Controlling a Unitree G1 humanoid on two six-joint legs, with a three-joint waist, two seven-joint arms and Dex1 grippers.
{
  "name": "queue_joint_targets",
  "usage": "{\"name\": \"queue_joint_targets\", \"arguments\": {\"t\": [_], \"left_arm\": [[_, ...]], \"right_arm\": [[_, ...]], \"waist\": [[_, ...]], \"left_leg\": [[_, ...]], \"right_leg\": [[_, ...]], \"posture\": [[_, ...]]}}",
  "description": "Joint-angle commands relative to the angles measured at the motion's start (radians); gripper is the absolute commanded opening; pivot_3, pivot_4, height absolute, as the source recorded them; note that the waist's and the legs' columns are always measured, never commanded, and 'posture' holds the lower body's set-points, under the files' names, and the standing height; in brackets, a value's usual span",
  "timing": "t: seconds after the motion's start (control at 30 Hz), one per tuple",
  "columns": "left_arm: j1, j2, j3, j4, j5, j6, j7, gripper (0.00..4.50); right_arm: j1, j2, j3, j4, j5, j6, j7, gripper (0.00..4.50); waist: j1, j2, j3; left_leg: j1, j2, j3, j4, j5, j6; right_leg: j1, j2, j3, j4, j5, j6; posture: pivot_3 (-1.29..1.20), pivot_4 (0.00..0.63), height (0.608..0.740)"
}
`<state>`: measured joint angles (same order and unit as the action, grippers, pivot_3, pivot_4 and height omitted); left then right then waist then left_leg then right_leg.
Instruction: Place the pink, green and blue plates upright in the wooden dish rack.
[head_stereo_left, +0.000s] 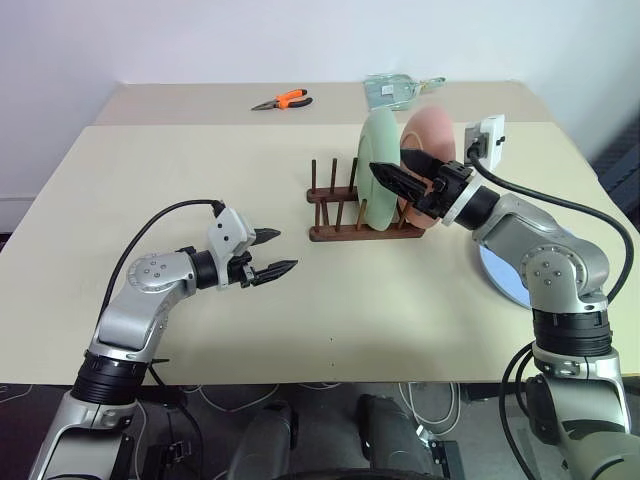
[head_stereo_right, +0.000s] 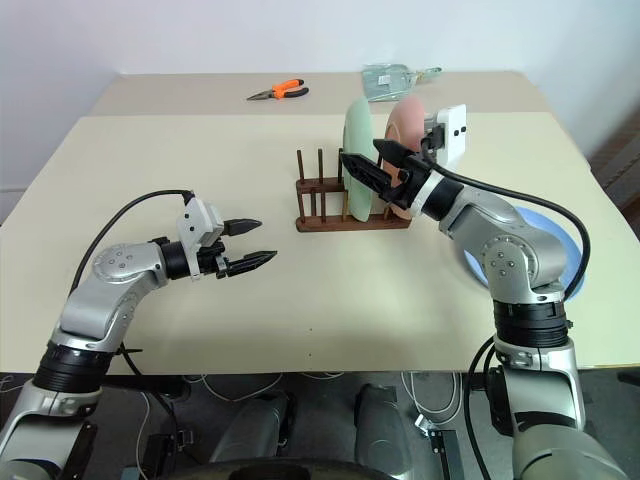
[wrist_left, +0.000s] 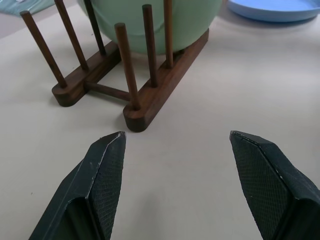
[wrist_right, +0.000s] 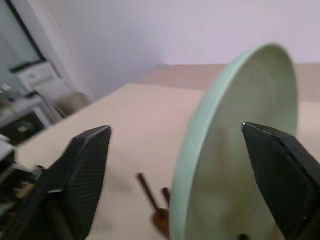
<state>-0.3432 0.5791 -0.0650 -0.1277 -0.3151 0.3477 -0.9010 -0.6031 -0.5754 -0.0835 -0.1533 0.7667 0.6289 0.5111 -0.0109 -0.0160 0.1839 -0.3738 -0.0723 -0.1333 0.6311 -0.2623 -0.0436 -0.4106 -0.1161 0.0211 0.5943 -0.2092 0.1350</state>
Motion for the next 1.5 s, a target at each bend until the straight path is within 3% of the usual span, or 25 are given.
{"name": "queue_joint_targets", "arguments": {"t": [0.03, 0.17, 0.2, 0.23, 0.3, 0.43, 0.63, 0.8, 0.9, 1.1, 1.23, 1.37, 1.5], "left_arm": [[-0.02, -0.004, -0.002, -0.019, -0.002, -0.005, -0.002, 3.4], [-0.039, -0.017, -0.017, -0.021, -0.002, 0.007, -0.005, 3.4], [-0.043, -0.021, -0.025, -0.024, -0.002, 0.009, -0.008, 3.4], [-0.047, -0.024, -0.033, -0.028, -0.002, 0.012, -0.012, 3.4], [-0.055, -0.03, -0.047, -0.043, -0.008, 0.024, -0.018, 3.4], [-0.072, -0.058, -0.09, -0.093, -0.038, 0.06, -0.044, 3.4], [-0.099, -0.151, -0.196, -0.181, -0.077, 0.107, -0.067, 3.4], [-0.101, -0.181, -0.238, -0.167, -0.062, 0.085, -0.073, 3.4], [-0.091, -0.169, -0.232, -0.15, -0.054, 0.063, -0.082, 3.4], [-0.066, -0.131, -0.214, -0.126, -0.034, 0.018, -0.09, 3.4], [-0.062, -0.121, -0.195, -0.103, -0.024, -0.002, -0.076, 3.4], [-0.048, -0.091, -0.125, -0.03, 0.001, -0.031, -0.036, 3.4], [-0.015, -0.035, -0.047, 0.038, 0.022, -0.092, -0.019, 3.4]], "right_arm": [[-0.041, -0.052, -0.035, -0.098, -0.073, -0.075, 0.034, 3.96], [-0.046, -0.163, -0.137, -0.153, -0.069, -0.044, 0.049, 3.96], [-0.026, -0.204, -0.183, -0.165, -0.057, -0.023, 0.058, 4.49], [0.005, -0.246, -0.232, -0.177, -0.053, -0.006, 0.067, 4.49], [0.09, -0.301, -0.319, -0.202, -0.055, 0.021, 0.076, 4.49], [0.402, -0.365, -0.401, -0.311, -0.118, 0.067, 0.114, 4.49], [0.653, -0.259, -0.272, -0.379, -0.27, 0.135, -0.073, 4.49], [0.722, -0.227, -0.144, -0.258, -0.486, 0.092, -0.198, 4.49], [0.727, -0.231, -0.122, -0.204, -0.562, 0.066, -0.217, 3.22], [0.665, -0.192, -0.151, -0.172, -0.58, 0.067, -0.218, 0.1], [0.596, -0.152, -0.209, -0.207, -0.556, 0.021, -0.216, 0.04], [0.407, -0.099, -0.365, -0.269, -0.403, -0.049, -0.189, 0.04], [0.08, -0.065, -0.474, -0.341, 0.025, 0.074, -0.194, 0.04]], "waist": [[-0.001, 0.0, 0.0], [0.002, 0.0, 0.0], [0.004, -0.001, 0.0], [0.004, -0.001, 0.0], [0.014, -0.002, -0.001], [0.024, -0.003, -0.001], [0.02, -0.003, -0.001], [0.022, -0.003, -0.001], [0.023, -0.002, -0.002], [0.023, -0.002, -0.002], [0.022, -0.002, -0.002], [0.014, 0.001, 0.0], [0.001, 0.002, 0.001]], "left_leg": [[0.0, 0.0, 0.0, 0.0, 0.0, 0.0], [0.0, 0.0, 0.0, 0.0, 0.0, 0.0], [0.0, 0.0, 0.0, 0.0, 0.0, 0.0], [0.0, 0.0, 0.0, 0.0, 0.0, 0.0], [-0.001, 0.0, -0.001, 0.0, 0.0, 0.0], [-0.001, 0.0, 0.0, 0.0, -0.001, 0.001], [0.001, 0.001, 0.003, 0.001, -0.001, 0.001], [0.0, 0.0, 0.003, 0.002, -0.001, 0.001], [0.001, 0.0, 0.004, 0.001, -0.001, 0.001], [0.0, 0.0, 0.003, 0.002, -0.001, 0.001], [0.0, 0.0, 0.003, 0.001, -0.001, 0.001], [0.001, 0.001, 0.003, 0.001, -0.001, 0.001], [0.001, 0.001, 0.002, 0.0, -0.001, 0.001]], "right_leg": [[0.0, 0.0, 0.0, 0.0, 0.0, 0.0], [0.0, 0.0, 0.0, 0.0, 0.0, 0.0], [0.001, 0.0, 0.0, 0.0, 0.0, 0.0], [0.001, 0.0, 0.0, -0.001, 0.0, 0.0], [0.001, -0.001, -0.001, -0.002, 0.0, 0.0], [0.002, -0.001, -0.001, -0.003, -0.001, 0.0], [0.002, -0.001, 0.001, -0.002, -0.003, -0.002], [0.002, -0.001, 0.001, -0.003, -0.003, -0.002], [0.002, -0.001, 0.001, -0.002, -0.003, -0.002], [0.003, -0.001, 0.001, -0.003, -0.003, -0.002], [0.003, -0.001, 0.001, -0.003, -0.003, -0.002], [0.002, -0.001, 0.001, -0.003, -0.004, -0.001], [0.001, 0.0, 0.001, -0.001, -0.002, -0.002]], "posture": [[0.0, 0.15, 0.74], [0.0, 0.15, 0.74], [0.0, 0.15, 0.74], [0.0, 0.15, 0.74], [0.0, 0.15, 0.74], [0.0, 0.15, 0.74], [0.0, 0.15, 0.74], [0.0, 0.15, 0.74], [0.0, 0.15, 0.74], [0.0, 0.15, 0.74], [0.0, 0.15, 0.74], [0.0, 0.15, 0.74], [0.0, 0.15, 0.74]]}}
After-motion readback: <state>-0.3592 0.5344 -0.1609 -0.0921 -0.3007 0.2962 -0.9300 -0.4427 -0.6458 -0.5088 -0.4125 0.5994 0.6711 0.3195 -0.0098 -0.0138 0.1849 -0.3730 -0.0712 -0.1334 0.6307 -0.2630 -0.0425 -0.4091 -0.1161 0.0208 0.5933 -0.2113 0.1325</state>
